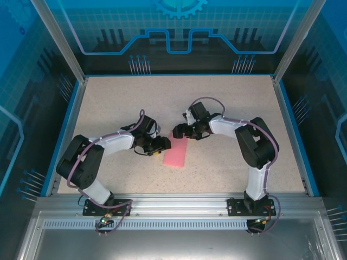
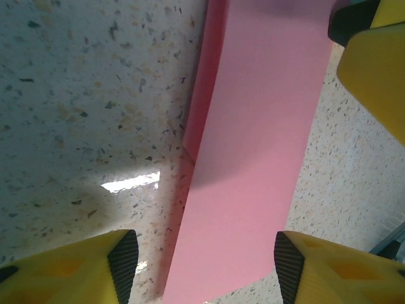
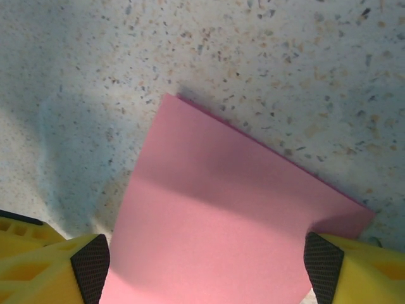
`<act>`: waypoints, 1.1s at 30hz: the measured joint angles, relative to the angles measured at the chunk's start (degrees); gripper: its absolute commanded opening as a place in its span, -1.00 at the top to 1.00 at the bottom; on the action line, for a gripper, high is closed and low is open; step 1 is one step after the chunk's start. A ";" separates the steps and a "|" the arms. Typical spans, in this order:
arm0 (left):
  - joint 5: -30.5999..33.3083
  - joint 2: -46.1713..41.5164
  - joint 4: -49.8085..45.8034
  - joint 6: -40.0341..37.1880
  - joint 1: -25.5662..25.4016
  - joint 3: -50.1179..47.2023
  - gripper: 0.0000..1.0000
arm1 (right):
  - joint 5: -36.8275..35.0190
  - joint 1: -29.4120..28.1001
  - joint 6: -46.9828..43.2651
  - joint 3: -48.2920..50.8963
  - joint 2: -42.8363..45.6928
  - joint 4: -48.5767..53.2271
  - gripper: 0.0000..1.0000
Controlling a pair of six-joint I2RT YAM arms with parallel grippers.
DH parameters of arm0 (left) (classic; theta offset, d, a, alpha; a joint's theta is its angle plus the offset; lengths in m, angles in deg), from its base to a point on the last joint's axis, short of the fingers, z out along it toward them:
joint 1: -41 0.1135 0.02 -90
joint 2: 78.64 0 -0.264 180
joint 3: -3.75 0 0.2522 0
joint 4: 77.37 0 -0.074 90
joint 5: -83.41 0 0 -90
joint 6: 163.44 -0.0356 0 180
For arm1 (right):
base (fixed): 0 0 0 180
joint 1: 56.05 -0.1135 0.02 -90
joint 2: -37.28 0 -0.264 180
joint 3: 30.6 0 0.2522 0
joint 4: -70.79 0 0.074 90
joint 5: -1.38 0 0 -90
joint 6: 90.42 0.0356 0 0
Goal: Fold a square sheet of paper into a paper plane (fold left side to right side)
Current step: Third fold the triangle at the center of the table.
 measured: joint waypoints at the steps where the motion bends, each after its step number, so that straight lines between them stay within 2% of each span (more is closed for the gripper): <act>1: -0.31 0.42 0.09 0.00 0.00 0.00 -0.23 | -0.07 0.00 -0.31 -0.31 -0.13 0.33 -0.59; 13: -4.83 4.33 2.99 0.39 0.15 0.00 -0.03 | -0.42 -0.02 -2.14 -0.92 -0.66 1.03 -0.53; 27: -6.60 5.66 4.57 1.44 0.26 0.02 0.83 | -0.52 -0.22 -3.45 -0.92 -0.61 0.98 -0.62; 29: -6.71 5.66 4.63 1.55 0.26 0.02 0.91 | -0.92 -0.31 -3.93 -0.87 -0.39 0.79 -0.69; 33: -6.75 5.64 4.85 2.43 -0.02 0.02 0.93 | -3.89 -0.42 -5.90 2.71 3.19 -1.09 -0.84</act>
